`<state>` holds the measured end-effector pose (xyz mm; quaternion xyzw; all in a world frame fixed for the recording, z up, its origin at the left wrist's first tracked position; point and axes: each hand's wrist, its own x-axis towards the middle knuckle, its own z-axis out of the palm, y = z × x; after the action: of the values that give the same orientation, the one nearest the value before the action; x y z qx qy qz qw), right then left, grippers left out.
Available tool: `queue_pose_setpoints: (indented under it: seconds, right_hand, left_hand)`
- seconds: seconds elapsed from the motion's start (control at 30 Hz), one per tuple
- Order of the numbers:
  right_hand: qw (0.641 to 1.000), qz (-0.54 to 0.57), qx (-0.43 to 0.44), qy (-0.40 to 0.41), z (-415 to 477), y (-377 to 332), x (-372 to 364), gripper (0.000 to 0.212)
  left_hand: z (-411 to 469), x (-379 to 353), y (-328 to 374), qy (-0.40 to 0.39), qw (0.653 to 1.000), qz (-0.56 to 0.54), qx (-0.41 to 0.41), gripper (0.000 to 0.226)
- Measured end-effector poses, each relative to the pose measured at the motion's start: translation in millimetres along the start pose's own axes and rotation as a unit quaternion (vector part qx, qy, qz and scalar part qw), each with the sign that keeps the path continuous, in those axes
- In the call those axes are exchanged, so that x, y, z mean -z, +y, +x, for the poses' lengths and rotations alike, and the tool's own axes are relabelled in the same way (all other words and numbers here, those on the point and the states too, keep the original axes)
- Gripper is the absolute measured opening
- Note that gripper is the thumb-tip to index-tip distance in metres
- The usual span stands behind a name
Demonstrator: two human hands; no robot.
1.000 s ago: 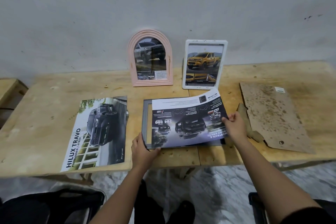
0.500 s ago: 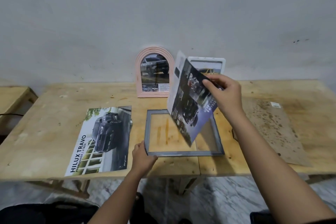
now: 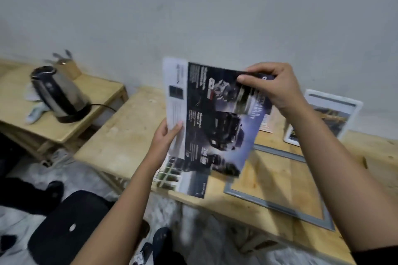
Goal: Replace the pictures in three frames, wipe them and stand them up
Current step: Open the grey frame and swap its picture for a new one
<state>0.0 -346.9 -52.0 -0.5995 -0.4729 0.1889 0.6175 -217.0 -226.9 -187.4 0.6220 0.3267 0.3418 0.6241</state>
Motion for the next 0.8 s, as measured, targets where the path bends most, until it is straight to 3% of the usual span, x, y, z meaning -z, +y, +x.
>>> queue_pose_setpoints:
  seconds: [0.13, 0.2, 0.27, 0.37, 0.43, 0.57, 0.7, 0.8]
  right_hand:
    - [0.987, 0.135, -0.069, 0.055, 43, 30, -41, 0.010]
    - [0.957, 0.248, -0.148, 0.035, 59, 60, -67, 0.025]
    - [0.934, 0.270, -0.233, 0.024, 62, 94, -100, 0.025]
    - [0.920, 0.205, -0.335, -0.004, 51, 142, -158, 0.014]
    - [0.921, 0.100, -0.372, -0.060, 44, 163, -196, 0.005]
    - [0.899, -0.013, -0.435, -0.057, 44, 202, -261, 0.032]
    - [0.889, -0.083, -0.448, -0.049, 40, 229, -305, 0.018]
    - [0.885, -0.148, -0.437, -0.058, 35, 240, -330, 0.027]
  left_hand:
    - [20, 50, 1, 0.038, 0.998, -0.011, 0.050, 0.014]
    - [35, 79, -1, 0.049, 0.996, -0.031, 0.074, 0.014]
    - [52, 112, -8, 0.070, 0.992, -0.042, 0.098, 0.012]
    - [82, 164, -27, 0.100, 0.985, -0.026, 0.139, 0.013]
    - [101, 194, -44, 0.112, 0.980, 0.031, 0.164, 0.014]
    - [132, 239, -77, 0.129, 0.965, 0.132, 0.186, 0.015]
    - [153, 267, -105, 0.110, 0.937, 0.267, 0.194, 0.028]
    - [163, 285, -129, 0.079, 0.918, 0.332, 0.203, 0.039]
